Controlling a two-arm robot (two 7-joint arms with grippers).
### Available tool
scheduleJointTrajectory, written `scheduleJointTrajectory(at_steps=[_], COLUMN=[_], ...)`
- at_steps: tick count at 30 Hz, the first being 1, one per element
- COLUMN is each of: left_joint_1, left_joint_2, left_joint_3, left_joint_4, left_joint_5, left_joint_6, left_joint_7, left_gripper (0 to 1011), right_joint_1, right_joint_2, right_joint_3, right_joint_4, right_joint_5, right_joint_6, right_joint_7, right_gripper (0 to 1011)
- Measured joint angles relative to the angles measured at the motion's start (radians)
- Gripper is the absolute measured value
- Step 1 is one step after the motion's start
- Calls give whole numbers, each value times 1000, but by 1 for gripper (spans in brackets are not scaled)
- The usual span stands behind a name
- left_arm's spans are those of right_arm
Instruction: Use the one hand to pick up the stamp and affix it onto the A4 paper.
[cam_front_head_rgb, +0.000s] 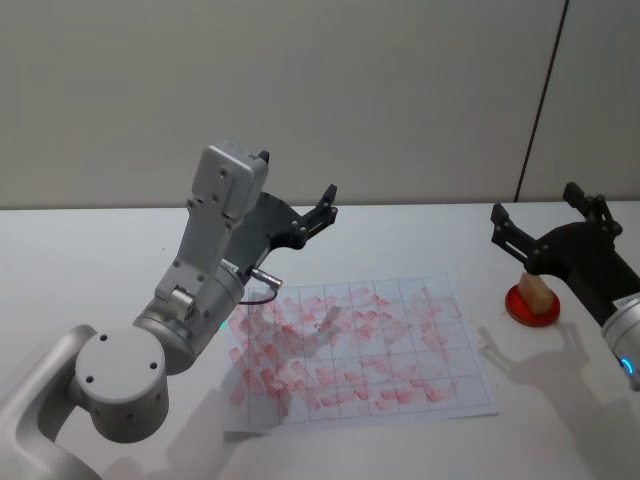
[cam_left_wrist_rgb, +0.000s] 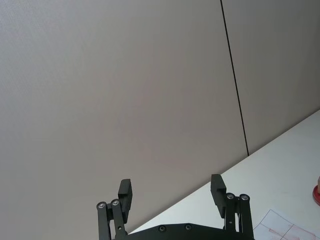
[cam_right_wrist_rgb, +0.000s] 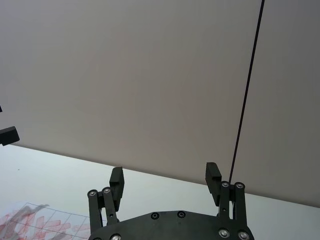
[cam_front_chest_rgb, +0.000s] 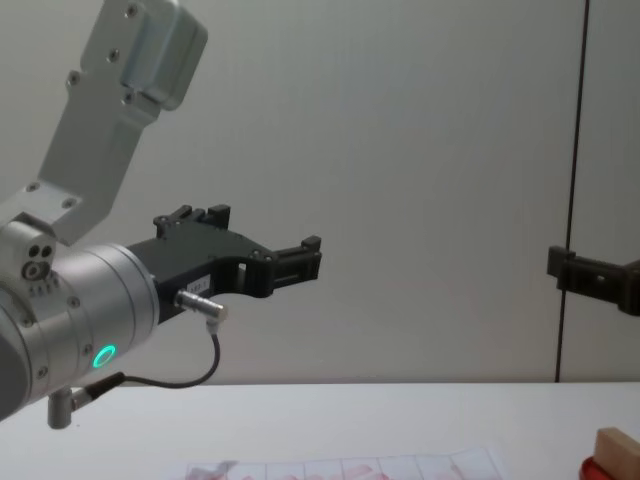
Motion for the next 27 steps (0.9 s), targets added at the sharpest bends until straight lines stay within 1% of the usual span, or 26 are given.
scheduleJointTrajectory(at_steps=[27], left_joint_1=[0], left_joint_2=[0], left_joint_3=[0], left_joint_4=[0], left_joint_5=[0], left_joint_6=[0], left_joint_7=[0], left_gripper=[1001], right_joint_1=[0], right_joint_2=[0], right_joint_3=[0], right_joint_4=[1], right_joint_5=[0], right_joint_6=[0], right_joint_7=[0], right_gripper=[1001])
